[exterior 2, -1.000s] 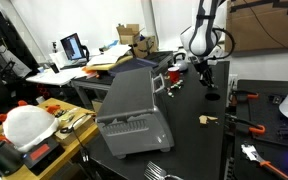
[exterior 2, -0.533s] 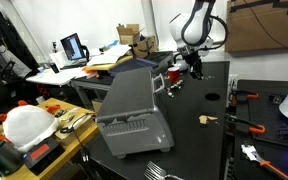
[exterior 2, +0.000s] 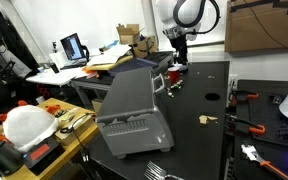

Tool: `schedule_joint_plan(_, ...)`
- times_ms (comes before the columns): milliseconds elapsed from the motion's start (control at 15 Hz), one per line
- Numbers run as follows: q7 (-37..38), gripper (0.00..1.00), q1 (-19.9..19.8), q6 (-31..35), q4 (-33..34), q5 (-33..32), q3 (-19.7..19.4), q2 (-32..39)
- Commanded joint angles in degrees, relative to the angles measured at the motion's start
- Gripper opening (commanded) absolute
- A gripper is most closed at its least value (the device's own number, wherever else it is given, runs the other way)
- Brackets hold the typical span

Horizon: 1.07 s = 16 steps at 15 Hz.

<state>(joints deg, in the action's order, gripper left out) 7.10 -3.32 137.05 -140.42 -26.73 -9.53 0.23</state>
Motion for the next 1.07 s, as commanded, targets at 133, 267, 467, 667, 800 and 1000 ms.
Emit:
schedule_joint_plan(133,4.83,0.07,-1.55,1.73,4.43,-8.35,1.04,1.26)
schedule_joint_plan(267,5.87,0.07,-2.18,2.99,6.27,-10.45,0.63,2.66)
schedule_joint_plan(467,5.86,0.07,-3.29,6.04,8.52,-10.9,0.11,5.38)
schedule_joint_plan(667,5.41,0.07,-3.65,8.08,11.04,-10.3,-0.42,8.95)
schedule_joint_plan(800,5.32,0.07,-3.42,8.31,12.68,-10.86,-0.91,11.11)
schedule_joint_plan(1000,4.88,0.07,-3.34,8.2,15.5,-11.97,-2.02,14.81)
